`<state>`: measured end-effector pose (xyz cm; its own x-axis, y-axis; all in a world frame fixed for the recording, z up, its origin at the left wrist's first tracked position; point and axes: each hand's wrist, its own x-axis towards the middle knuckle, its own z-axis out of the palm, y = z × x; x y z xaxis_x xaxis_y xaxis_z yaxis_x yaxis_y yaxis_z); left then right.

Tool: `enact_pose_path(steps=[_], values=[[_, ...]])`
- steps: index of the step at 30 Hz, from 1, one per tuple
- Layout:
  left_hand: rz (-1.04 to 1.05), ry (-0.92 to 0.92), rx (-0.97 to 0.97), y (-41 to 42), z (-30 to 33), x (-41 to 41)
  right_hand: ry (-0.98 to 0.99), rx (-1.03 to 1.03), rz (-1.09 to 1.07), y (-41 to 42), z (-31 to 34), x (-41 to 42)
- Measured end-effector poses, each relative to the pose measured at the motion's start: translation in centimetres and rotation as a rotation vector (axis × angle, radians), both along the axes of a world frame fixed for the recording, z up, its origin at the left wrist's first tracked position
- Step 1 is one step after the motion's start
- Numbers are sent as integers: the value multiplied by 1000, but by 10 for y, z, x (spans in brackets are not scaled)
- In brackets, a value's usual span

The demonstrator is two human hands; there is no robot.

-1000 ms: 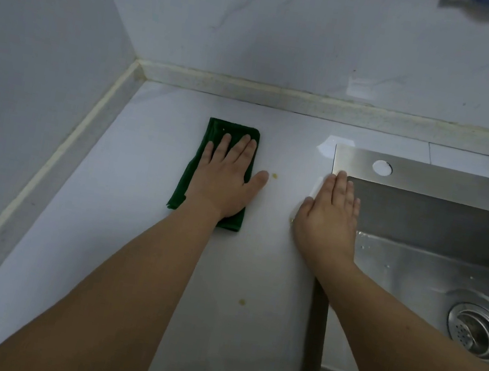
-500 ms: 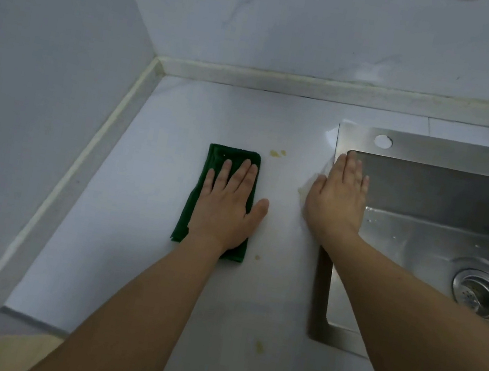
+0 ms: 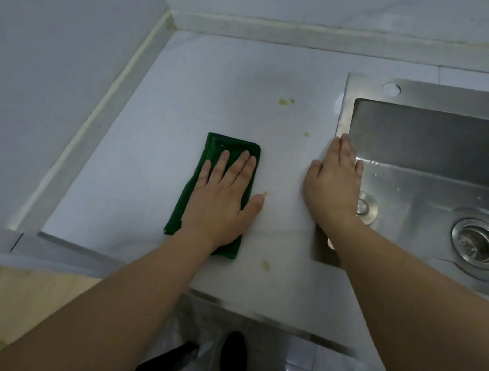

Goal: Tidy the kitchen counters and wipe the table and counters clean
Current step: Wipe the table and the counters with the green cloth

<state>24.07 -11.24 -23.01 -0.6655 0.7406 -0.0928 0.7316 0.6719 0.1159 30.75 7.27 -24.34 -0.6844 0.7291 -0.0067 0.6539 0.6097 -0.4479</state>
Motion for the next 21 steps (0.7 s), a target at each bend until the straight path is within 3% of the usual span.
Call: enact_pose_path(steps=[7,21], values=[[-4,9,-13,-40,-1,40,60,-2,-14,-2,-4,4],[20,10,1,-29,-2,62,117,-60,-12,-3,-8,5]])
